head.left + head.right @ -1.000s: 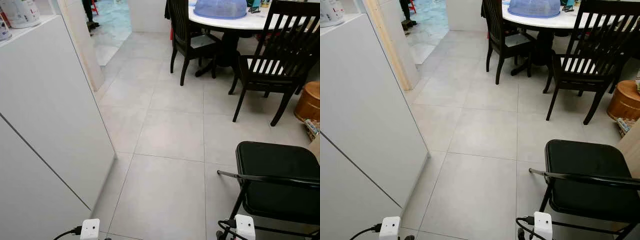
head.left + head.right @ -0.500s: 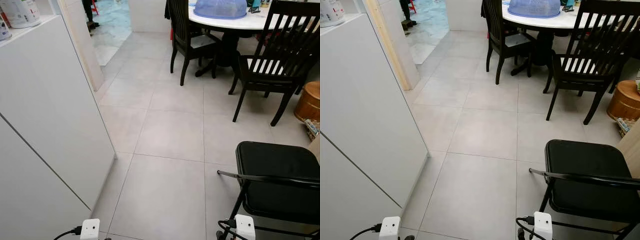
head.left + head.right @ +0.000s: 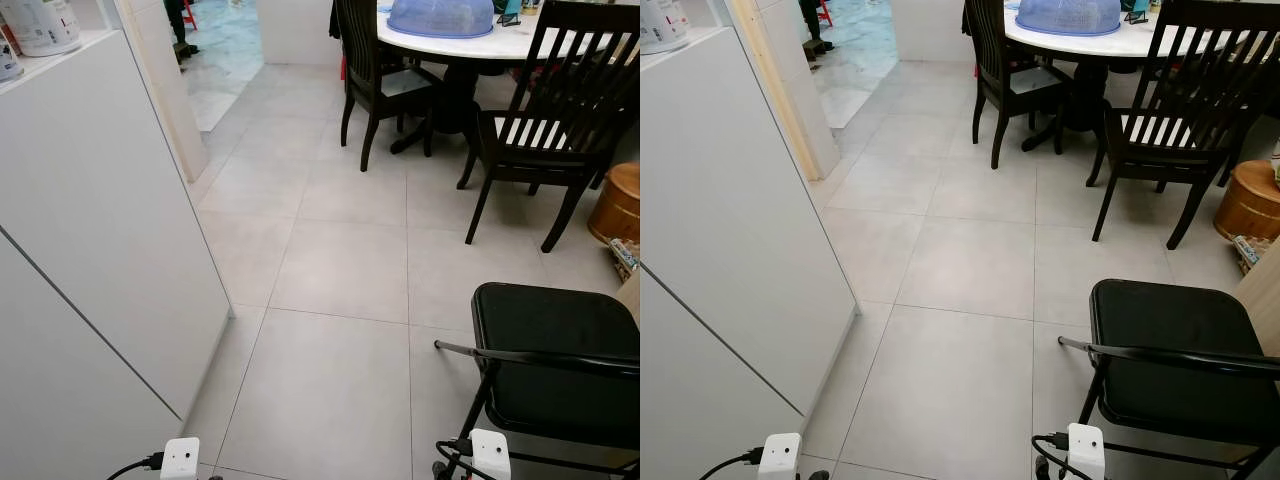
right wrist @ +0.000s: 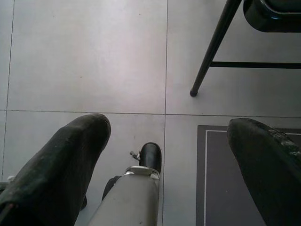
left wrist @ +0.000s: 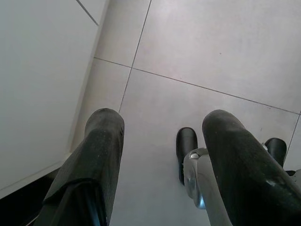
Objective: Restocking fridge
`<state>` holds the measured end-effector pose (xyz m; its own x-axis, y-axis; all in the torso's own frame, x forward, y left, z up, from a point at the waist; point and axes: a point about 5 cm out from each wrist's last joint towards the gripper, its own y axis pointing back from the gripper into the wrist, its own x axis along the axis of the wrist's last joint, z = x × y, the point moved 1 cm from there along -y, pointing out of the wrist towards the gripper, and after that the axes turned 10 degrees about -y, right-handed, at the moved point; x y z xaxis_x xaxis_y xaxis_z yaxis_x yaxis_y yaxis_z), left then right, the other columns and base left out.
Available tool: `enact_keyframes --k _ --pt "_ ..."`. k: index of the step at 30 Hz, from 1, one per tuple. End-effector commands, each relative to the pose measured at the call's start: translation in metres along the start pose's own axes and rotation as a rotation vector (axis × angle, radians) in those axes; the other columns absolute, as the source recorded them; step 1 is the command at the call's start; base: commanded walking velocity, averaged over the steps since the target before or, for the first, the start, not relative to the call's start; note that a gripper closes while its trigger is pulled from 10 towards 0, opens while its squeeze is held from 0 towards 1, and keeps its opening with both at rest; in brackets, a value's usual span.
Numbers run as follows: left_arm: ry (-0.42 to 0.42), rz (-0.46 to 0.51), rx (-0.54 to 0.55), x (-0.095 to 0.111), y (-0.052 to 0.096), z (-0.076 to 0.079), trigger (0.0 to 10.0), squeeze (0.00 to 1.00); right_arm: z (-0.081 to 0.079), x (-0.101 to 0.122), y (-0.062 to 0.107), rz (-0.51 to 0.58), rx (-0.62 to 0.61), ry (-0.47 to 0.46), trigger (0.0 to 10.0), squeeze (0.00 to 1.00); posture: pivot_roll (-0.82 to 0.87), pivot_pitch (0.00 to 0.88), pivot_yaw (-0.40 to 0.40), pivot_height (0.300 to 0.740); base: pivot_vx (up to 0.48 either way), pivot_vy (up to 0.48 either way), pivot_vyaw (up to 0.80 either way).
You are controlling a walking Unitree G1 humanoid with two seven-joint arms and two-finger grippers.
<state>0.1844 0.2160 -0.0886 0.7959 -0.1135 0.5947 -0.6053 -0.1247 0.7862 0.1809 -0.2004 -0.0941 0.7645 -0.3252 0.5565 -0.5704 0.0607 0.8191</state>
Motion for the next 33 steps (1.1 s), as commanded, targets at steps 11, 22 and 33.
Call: enact_keyframes --k 11,22,33 --pt "-0.054 -0.070 -0.038 -0.005 0.000 -0.004 10.0 0.00 -0.012 0.018 -0.005 -0.036 0.048 -0.018 10.0 0.00 0.07 0.000 -0.034 0.740 0.000 0.000 0.00" --pt "-0.090 -0.041 -0.050 0.003 -0.002 -0.003 10.0 0.00 -0.013 0.019 -0.005 -0.034 0.046 -0.034 10.0 0.00 0.07 0.000 -0.025 0.740 0.000 0.000 0.00" --pt "-0.111 -0.048 -0.065 0.003 -0.002 -0.001 10.0 0.00 -0.018 0.017 -0.005 -0.027 0.067 -0.076 10.0 0.00 0.07 0.000 -0.015 0.740 0.000 0.000 0.00"
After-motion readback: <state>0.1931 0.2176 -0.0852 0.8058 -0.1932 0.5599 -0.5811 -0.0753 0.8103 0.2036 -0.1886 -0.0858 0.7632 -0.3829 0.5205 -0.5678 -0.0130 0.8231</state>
